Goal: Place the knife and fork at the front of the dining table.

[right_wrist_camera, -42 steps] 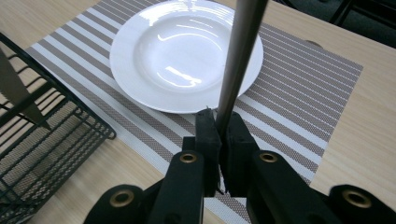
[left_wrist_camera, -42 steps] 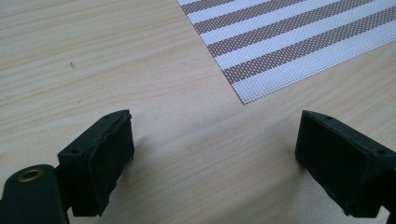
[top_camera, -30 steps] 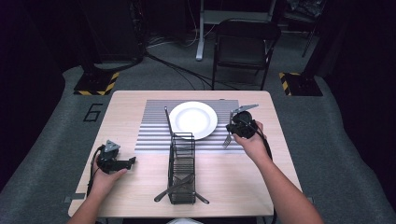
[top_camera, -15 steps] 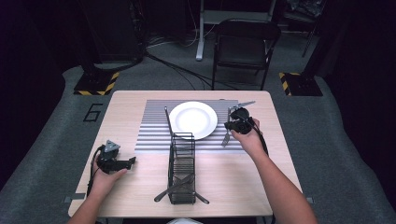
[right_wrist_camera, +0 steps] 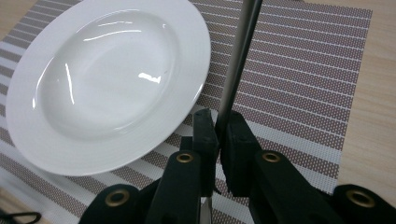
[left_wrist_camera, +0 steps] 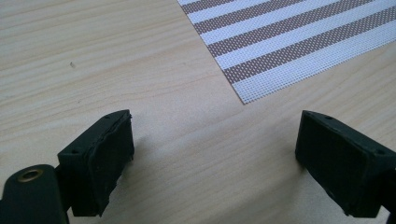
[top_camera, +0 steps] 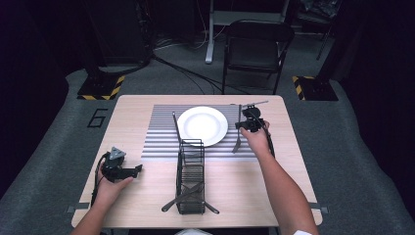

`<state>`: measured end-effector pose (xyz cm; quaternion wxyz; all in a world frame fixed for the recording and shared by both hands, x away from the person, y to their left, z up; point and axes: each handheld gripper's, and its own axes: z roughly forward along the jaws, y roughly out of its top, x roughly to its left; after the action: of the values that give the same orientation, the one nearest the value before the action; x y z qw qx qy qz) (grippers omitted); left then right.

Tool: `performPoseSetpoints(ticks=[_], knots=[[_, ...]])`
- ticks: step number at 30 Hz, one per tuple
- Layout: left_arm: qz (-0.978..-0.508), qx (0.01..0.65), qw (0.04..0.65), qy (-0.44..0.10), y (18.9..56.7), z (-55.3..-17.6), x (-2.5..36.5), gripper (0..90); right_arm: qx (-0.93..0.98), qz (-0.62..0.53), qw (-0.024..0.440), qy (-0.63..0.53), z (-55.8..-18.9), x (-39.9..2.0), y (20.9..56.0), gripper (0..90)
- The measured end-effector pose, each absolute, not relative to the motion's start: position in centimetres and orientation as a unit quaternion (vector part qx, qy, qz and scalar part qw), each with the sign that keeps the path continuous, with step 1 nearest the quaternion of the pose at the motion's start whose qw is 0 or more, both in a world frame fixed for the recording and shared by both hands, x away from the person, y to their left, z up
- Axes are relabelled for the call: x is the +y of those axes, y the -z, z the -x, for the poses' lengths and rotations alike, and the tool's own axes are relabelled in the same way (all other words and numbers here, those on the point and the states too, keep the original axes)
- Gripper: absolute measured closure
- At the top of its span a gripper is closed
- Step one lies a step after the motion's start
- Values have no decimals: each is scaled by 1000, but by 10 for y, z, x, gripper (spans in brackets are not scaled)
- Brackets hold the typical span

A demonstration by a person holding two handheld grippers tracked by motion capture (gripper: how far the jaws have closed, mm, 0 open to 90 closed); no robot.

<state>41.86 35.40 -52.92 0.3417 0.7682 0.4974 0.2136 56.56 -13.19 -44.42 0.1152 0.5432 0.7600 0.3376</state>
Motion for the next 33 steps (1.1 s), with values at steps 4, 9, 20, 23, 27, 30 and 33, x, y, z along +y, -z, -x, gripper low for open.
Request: performPoseSetpoints(ticks=[4,9,20,23,27,30,33], knots=[[-768,498,342,-214,529,-419,354,113,741,-571,106,-337,-577,-134,455,846],[-768,498,342,-214,529,-419,354,113,723,-595,97,-338,-584,-136,464,844],[-768,498,342,-214,529,-419,354,113,689,-631,85,-345,-597,-140,483,845],[-768,498,342,-214,529,-419,354,113,683,-638,84,-346,-599,-139,485,847],[-768,498,342,-214,529,-419,354,113,678,-644,86,-344,-602,-136,488,849],[-768,497,342,-214,529,-419,354,113,676,-647,88,-342,-603,-134,490,849],[-768,497,342,-214,529,-419,354,113,674,-649,89,-342,-603,-134,491,849]])
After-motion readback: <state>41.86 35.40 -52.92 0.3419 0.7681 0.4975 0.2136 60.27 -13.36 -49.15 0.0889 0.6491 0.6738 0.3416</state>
